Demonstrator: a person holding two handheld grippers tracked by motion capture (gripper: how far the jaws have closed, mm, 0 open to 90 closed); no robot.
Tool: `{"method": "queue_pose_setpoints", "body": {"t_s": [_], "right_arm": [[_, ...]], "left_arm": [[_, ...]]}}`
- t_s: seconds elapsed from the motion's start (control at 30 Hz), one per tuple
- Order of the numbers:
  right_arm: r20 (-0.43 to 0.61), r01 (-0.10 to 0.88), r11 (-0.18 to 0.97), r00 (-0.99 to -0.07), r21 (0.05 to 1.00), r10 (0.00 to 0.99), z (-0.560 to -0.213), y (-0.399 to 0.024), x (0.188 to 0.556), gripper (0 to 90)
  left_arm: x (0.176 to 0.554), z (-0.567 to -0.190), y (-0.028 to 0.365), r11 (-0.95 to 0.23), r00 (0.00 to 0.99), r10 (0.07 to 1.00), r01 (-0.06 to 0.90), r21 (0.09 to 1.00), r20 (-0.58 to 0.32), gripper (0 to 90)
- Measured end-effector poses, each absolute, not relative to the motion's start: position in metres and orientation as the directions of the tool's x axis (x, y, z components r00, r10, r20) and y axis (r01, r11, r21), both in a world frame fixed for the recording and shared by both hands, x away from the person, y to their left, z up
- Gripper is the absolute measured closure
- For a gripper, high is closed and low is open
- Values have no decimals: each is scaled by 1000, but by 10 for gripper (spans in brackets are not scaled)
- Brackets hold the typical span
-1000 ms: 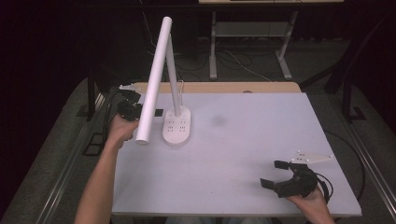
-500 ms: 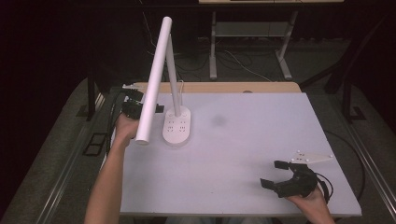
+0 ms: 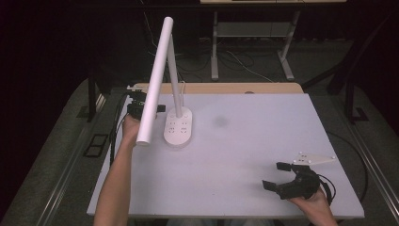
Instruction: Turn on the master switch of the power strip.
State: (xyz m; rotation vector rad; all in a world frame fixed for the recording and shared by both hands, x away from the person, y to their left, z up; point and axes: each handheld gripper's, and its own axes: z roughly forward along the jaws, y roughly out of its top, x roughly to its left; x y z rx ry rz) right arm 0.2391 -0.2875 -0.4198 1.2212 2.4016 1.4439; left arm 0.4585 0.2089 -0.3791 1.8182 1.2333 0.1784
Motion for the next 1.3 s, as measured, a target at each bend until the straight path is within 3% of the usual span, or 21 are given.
{"method": "queue_pose_setpoints", "body": {"t_s": [0.5, 1.3], "right_arm": [[309, 587, 241, -679, 773, 666, -420, -287, 240, 3], [305, 586, 253, -686, 770, 661, -421, -287, 240, 3]], "left_arm": [[470, -397, 200, -49, 438, 819, 697, 715, -371, 898], [480, -423, 186, -83, 443, 822, 716, 693, -359, 898]]}}
